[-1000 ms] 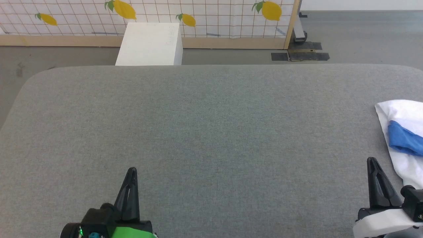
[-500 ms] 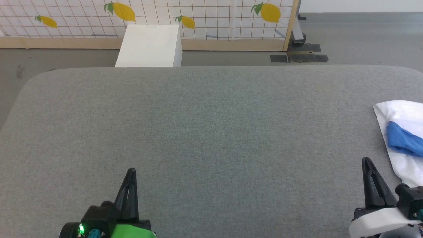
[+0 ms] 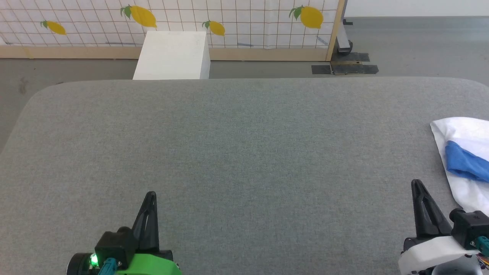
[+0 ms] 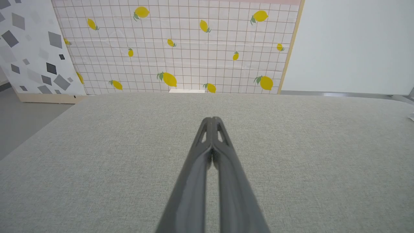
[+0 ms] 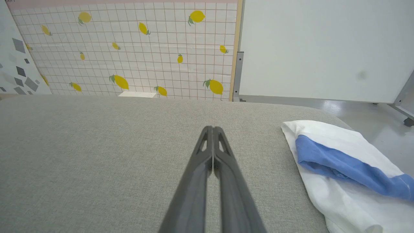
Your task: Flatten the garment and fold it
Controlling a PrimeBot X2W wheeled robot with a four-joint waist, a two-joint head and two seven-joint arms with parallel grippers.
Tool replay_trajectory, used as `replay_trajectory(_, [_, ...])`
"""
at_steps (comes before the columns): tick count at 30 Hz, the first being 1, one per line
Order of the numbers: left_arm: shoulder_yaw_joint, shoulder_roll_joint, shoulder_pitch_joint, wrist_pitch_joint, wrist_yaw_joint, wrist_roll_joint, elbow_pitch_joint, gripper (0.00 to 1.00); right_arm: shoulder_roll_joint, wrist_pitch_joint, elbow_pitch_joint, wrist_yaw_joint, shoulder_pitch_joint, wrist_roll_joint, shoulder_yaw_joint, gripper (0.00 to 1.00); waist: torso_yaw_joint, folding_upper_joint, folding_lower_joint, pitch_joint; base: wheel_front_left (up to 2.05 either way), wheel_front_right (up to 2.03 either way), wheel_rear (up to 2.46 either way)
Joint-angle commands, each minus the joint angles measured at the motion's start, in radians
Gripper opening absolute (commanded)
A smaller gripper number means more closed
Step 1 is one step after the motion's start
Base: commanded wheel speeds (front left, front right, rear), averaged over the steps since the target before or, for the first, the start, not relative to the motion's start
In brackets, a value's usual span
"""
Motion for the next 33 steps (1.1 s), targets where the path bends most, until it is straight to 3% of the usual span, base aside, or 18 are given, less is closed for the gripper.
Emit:
replay_trajectory(1, [0.004,-0.003,-0.023,0.008,-0.004,0.008,0.003,0.0,0.0,0.004,0.003,-0.001,-0.018,-0.006,0.006,0.0,0.0,0.0,0.0001,-0.001,0.0,0.0,0.0])
replay_trajectory(33, [0.034,-0.01,-0.065,0.072,-0.013,0.046,0.03,0.0,0.001,0.038,0.015,-0.001,-0.049,-0.017,0.052,0.0,-0.006,0.0,0.0001,-0.017,0.0,0.0,0.0])
